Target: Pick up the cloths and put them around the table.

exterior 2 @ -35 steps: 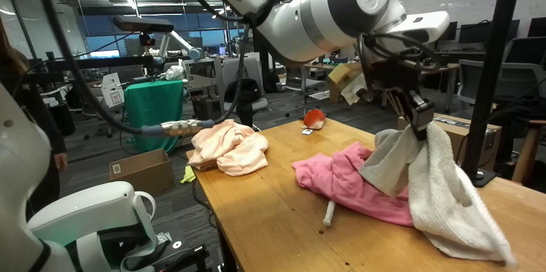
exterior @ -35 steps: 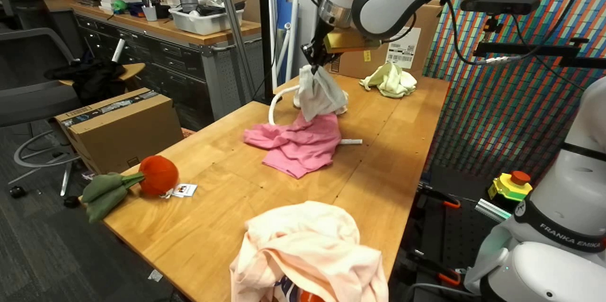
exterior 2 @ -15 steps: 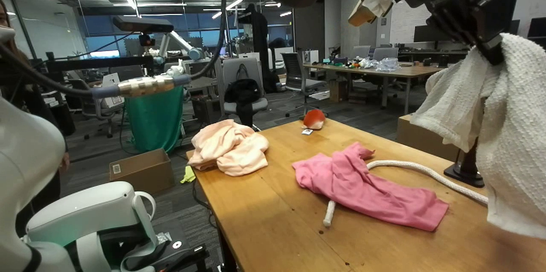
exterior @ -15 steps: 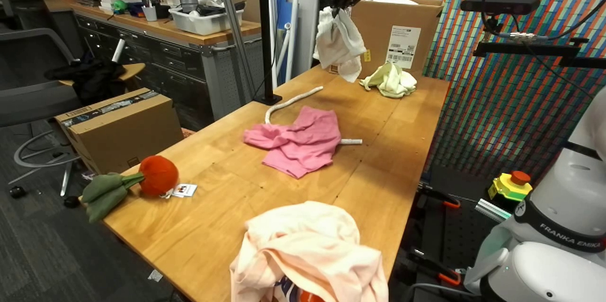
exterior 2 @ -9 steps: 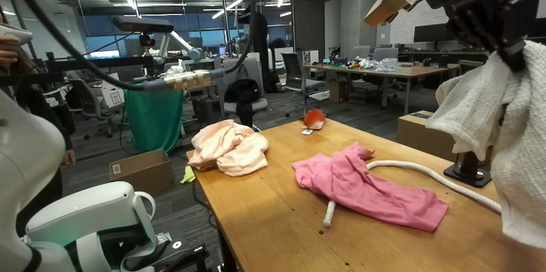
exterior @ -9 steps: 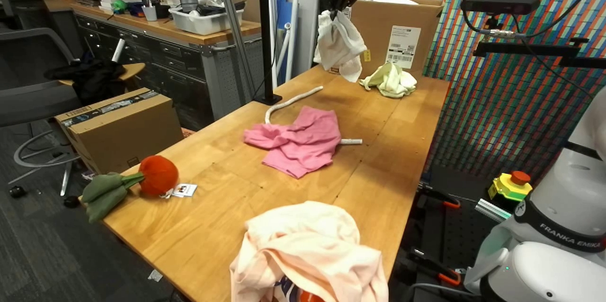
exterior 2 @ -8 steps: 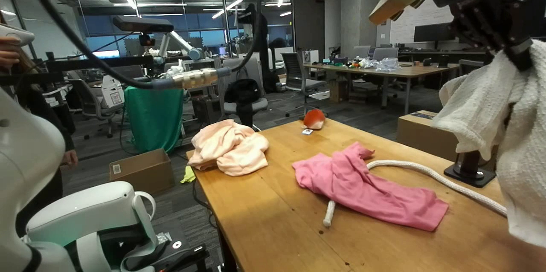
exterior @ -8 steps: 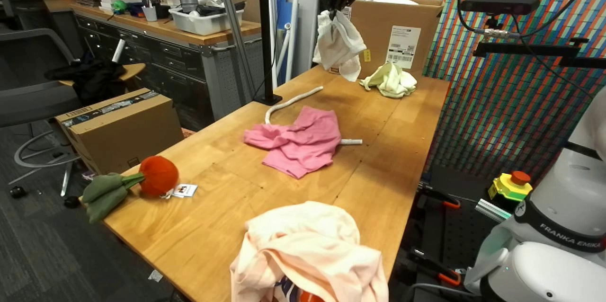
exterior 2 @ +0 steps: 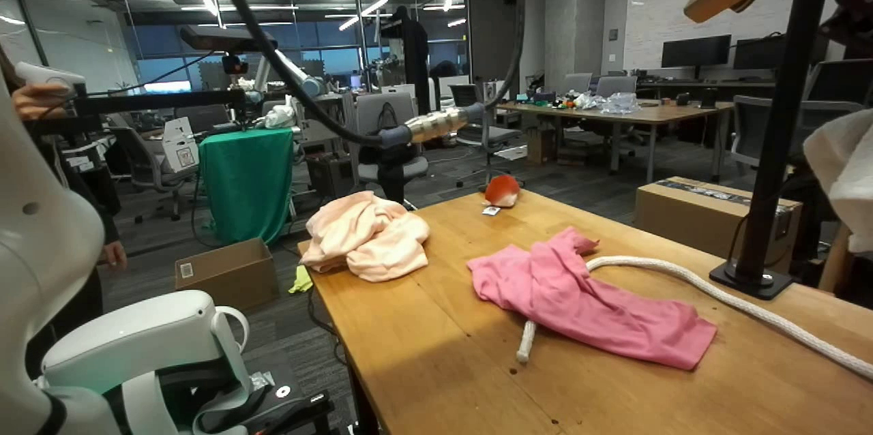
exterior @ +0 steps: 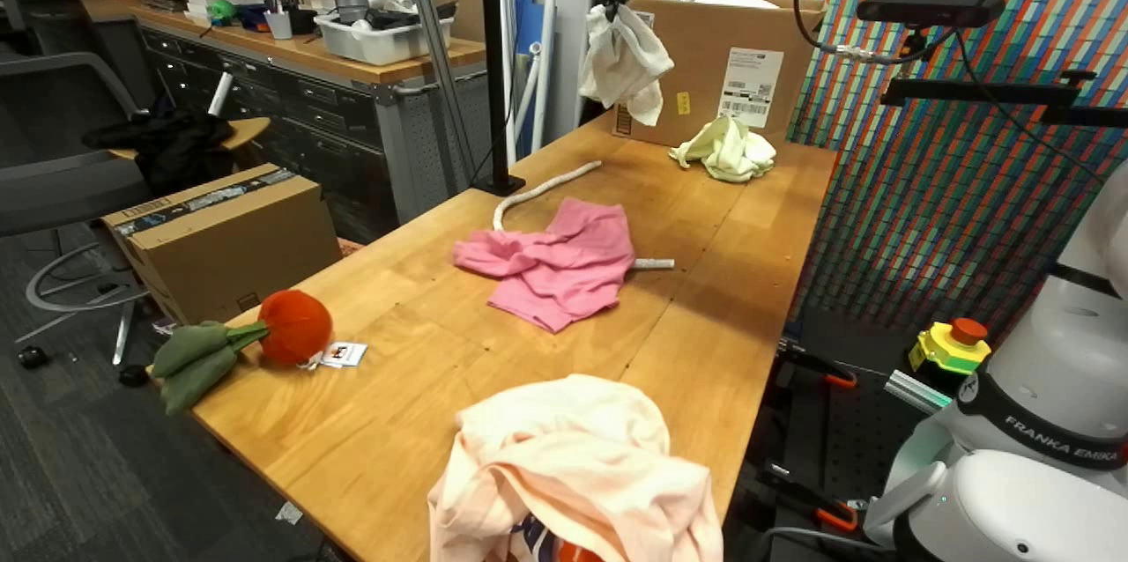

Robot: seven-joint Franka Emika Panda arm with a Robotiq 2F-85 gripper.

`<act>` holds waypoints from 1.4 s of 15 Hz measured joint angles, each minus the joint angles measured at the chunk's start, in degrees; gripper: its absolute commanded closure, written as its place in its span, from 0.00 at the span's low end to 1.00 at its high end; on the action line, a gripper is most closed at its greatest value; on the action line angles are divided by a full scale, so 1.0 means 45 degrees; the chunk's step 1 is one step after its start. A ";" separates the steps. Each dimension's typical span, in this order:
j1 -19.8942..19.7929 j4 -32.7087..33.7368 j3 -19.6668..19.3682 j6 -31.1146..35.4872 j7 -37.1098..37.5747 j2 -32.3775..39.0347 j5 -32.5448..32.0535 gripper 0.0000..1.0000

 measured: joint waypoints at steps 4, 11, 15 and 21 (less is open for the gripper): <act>0.0000 0.1582 -0.0320 0.0011 -0.1410 0.1427 0.0851 0.94; -0.0237 0.4133 -0.0439 0.0008 -0.4147 0.3548 0.2978 0.94; -0.0657 0.5459 -0.0505 -0.0125 -0.4884 0.4825 0.3574 0.94; -0.1232 0.7052 -0.0523 -0.1046 -0.5548 0.6278 0.4363 0.94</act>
